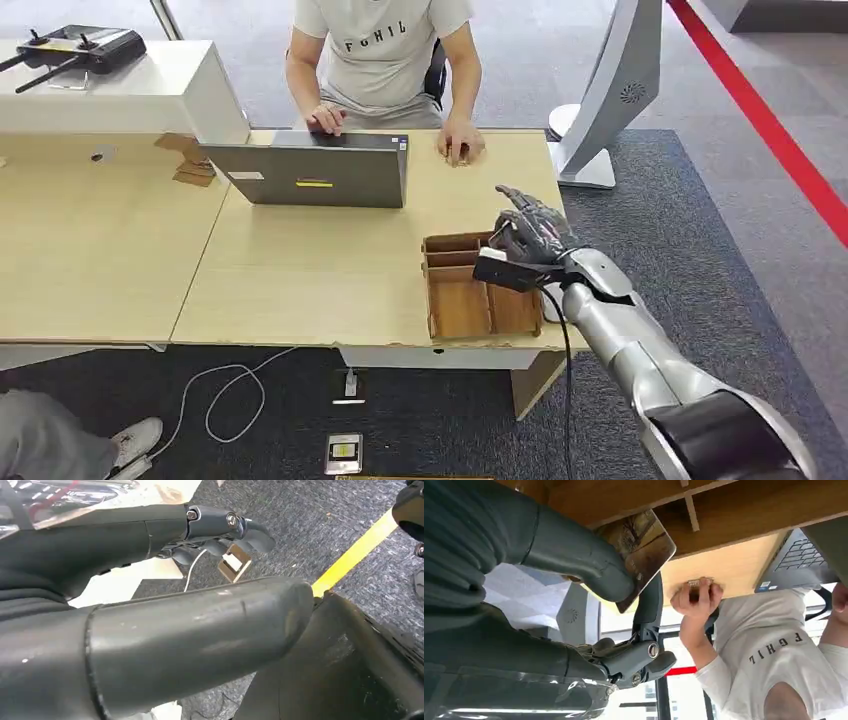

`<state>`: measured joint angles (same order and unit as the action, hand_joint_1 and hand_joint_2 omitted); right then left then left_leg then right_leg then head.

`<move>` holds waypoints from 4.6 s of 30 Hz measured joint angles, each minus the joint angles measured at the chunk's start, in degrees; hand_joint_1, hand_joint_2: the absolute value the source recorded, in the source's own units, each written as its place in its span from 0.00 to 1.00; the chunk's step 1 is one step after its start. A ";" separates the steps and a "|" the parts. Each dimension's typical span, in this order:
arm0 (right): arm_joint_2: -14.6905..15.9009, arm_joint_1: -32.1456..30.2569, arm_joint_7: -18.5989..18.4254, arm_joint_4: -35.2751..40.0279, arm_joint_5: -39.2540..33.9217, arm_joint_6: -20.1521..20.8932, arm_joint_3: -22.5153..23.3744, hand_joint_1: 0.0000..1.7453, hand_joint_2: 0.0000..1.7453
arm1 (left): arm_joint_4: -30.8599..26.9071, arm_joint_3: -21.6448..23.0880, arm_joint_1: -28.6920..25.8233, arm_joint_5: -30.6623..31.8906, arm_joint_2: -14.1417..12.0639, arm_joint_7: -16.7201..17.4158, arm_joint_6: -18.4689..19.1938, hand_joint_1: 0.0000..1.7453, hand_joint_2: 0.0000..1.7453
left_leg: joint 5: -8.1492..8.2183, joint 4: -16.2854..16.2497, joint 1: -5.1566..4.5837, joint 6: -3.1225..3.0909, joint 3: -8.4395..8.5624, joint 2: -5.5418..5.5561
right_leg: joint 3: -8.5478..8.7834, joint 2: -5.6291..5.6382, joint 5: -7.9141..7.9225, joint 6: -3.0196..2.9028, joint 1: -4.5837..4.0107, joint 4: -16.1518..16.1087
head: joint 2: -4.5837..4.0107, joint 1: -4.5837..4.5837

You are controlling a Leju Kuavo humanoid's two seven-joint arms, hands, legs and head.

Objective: Pass the card to the sensor for recognition and then transmit it.

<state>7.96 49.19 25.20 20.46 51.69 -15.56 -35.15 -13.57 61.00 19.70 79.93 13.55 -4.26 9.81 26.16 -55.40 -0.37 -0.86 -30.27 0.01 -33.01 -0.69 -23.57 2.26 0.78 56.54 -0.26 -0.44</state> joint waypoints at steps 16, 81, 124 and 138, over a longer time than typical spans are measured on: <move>-0.65 1.03 3.50 -0.39 -1.22 -7.60 0.07 1.00 1.00 | 0.00 0.00 0.04 0.46 0.00 -0.48 0.00 0.00 0.00 | 0.00 0.00 0.00 0.00 0.00 0.00 | 0.00 0.00 0.00 0.00 0.00 0.02 | 0.00 0.02; -3.58 15.27 -3.32 0.31 4.85 -1.73 -0.42 1.00 1.00 | 0.00 0.13 -0.35 3.37 -0.02 -2.49 0.31 0.00 0.00 | -0.02 0.00 0.03 0.02 0.00 0.00 | 0.00 0.00 0.00 0.00 -0.02 0.04 | 0.00 0.02; 0.24 16.18 -9.25 -0.96 11.85 -4.02 -0.48 0.00 0.00 | 0.00 1.62 -0.54 3.37 -0.11 -2.14 0.39 0.00 0.00 | -0.02 -0.01 0.02 0.02 0.02 0.00 | -0.03 0.00 0.00 0.00 -0.02 0.02 | 0.00 0.04; 17.82 10.98 -24.00 -3.10 12.04 4.90 3.37 0.00 0.00 | 0.02 1.60 -0.70 2.38 -0.20 -0.79 0.94 0.00 0.00 | 0.05 -0.08 0.03 -0.08 -0.01 0.27 | 0.16 -0.30 -0.04 0.08 -0.05 -0.19 | 0.00 -0.02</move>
<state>25.78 60.17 1.20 17.35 63.73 -10.66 -31.78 -13.55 62.60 19.00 82.31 13.35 -5.05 10.75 26.20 -55.48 -0.34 -0.94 -30.28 0.28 -32.86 -0.99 -23.61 2.34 0.73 56.35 -0.26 -0.46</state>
